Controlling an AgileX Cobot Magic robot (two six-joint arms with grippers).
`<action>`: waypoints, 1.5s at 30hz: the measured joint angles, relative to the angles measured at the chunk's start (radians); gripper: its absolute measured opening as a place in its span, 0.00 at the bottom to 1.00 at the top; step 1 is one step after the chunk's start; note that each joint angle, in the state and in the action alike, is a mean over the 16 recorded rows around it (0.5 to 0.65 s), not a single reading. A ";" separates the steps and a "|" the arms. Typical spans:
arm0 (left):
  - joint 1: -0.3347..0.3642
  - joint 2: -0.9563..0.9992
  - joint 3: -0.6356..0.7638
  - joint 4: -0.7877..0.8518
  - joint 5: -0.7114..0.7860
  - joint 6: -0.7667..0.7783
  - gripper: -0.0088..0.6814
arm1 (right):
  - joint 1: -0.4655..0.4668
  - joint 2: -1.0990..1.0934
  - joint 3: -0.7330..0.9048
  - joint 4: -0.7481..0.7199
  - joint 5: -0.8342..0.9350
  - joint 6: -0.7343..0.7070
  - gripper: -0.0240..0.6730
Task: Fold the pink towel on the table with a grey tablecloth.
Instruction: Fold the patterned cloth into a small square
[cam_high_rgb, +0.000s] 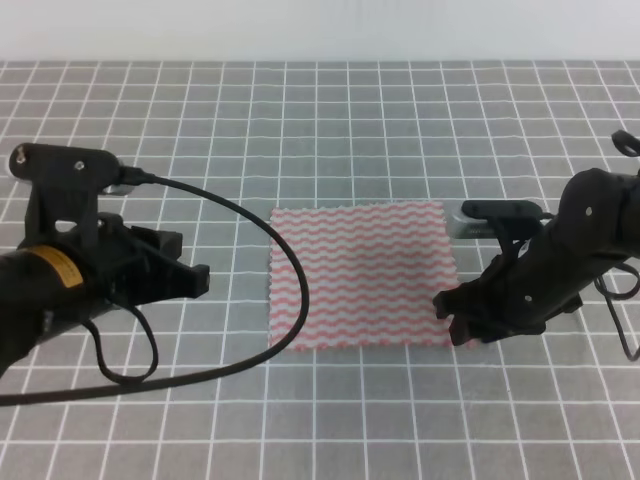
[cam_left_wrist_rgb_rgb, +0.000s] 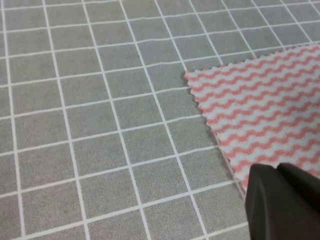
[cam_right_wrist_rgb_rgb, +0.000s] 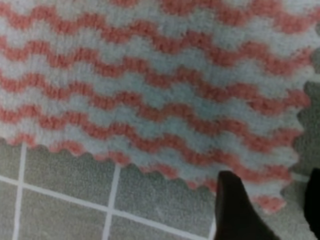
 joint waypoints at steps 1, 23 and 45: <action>0.000 0.002 0.000 0.000 0.000 0.000 0.01 | 0.000 0.001 0.000 0.001 -0.001 0.000 0.44; 0.000 0.029 0.000 0.000 -0.008 -0.004 0.01 | -0.002 0.015 0.000 0.012 -0.009 0.000 0.21; -0.001 0.031 0.000 0.133 -0.001 0.036 0.04 | -0.002 0.001 -0.043 0.015 0.024 -0.030 0.01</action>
